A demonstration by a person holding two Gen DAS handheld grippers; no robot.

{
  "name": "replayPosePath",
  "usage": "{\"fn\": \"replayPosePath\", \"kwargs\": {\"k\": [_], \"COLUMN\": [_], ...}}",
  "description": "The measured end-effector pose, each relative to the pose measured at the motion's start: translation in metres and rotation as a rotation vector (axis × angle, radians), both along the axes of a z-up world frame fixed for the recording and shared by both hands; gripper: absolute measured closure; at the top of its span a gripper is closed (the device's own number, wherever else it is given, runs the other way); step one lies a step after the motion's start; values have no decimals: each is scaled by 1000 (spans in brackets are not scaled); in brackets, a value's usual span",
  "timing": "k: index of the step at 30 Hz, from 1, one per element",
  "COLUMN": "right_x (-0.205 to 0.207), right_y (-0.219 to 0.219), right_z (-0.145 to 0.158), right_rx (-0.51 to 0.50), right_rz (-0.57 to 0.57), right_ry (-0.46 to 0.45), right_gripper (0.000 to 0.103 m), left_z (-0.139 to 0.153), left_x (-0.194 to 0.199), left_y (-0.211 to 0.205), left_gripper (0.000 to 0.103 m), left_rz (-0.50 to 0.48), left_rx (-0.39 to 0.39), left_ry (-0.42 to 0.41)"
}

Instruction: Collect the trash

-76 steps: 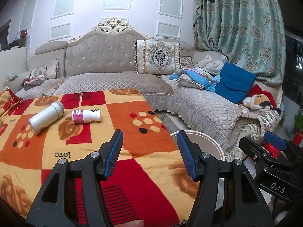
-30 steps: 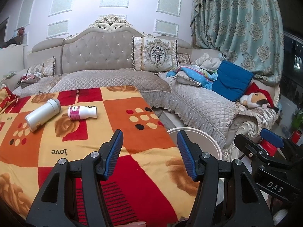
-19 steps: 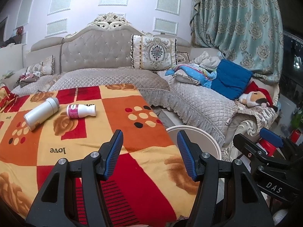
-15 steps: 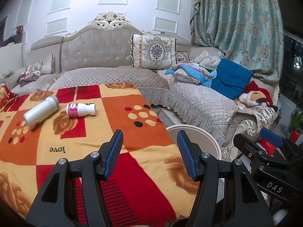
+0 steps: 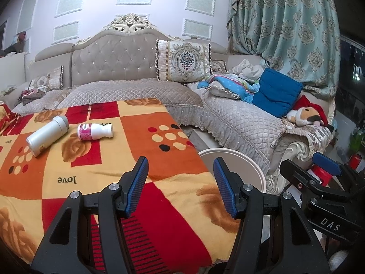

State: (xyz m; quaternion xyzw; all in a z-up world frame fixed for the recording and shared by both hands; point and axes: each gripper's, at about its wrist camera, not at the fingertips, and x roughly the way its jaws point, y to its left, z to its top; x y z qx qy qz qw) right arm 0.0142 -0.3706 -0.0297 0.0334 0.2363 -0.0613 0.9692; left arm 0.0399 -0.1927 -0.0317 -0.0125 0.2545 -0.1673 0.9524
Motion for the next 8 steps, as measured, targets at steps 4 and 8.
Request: {"fn": "replayPosePath", "kwargs": {"k": [4,8], "right_x": [0,4], "right_y": [-2,-1], "right_z": [-4,-5], "right_rx": [3,0], "right_rz": [-2,0], "right_ry": [10,20], "right_gripper": [11,11], "left_z": [-4,-9], "left_x": [4,9], "left_y": [1,5], "left_gripper": [45,45], "left_rz": [-12,-9], "left_rx": [-9,-8], "left_ry": [13,28]}}
